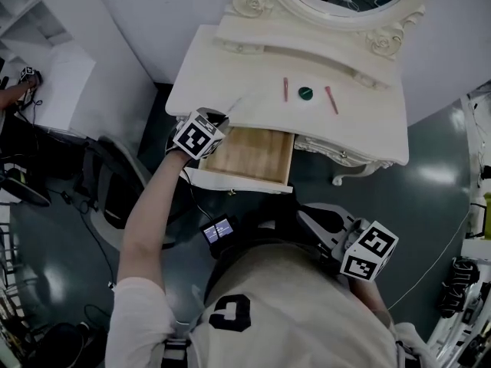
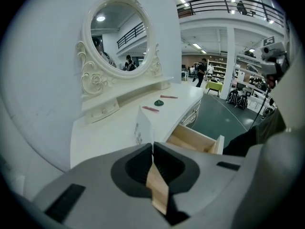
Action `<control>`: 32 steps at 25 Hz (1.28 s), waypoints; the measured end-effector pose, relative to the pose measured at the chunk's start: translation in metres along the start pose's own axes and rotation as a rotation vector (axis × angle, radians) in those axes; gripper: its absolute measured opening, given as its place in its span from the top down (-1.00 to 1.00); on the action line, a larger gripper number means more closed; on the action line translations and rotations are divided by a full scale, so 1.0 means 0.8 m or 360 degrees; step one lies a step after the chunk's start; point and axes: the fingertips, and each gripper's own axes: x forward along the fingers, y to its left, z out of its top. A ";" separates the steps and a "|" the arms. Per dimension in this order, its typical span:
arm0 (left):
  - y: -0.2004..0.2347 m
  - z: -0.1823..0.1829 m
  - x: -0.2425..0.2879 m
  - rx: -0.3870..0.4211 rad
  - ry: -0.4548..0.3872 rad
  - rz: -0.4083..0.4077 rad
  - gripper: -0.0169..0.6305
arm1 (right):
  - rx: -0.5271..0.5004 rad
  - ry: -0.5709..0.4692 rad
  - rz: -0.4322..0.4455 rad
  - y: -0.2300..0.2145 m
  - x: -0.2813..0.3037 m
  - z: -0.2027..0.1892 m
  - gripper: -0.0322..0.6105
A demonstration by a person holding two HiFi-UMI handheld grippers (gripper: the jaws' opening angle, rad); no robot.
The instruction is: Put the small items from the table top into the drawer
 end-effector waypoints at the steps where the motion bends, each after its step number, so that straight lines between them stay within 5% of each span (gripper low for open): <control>1: -0.002 -0.001 -0.001 0.0004 -0.0001 0.0000 0.75 | 0.0001 -0.0003 -0.0013 0.001 -0.003 -0.002 0.81; 13: -0.058 0.001 -0.007 0.0005 0.0010 0.0019 0.75 | 0.0002 -0.0071 -0.0046 -0.016 -0.047 0.005 0.81; 24: -0.100 0.025 -0.027 -0.0036 0.0021 0.0187 0.75 | 0.0038 -0.0137 0.0125 -0.053 -0.096 0.018 0.81; 32: -0.132 0.032 -0.047 -0.0209 0.0005 0.0336 0.75 | 0.0084 -0.0143 0.0246 -0.078 -0.124 0.013 0.81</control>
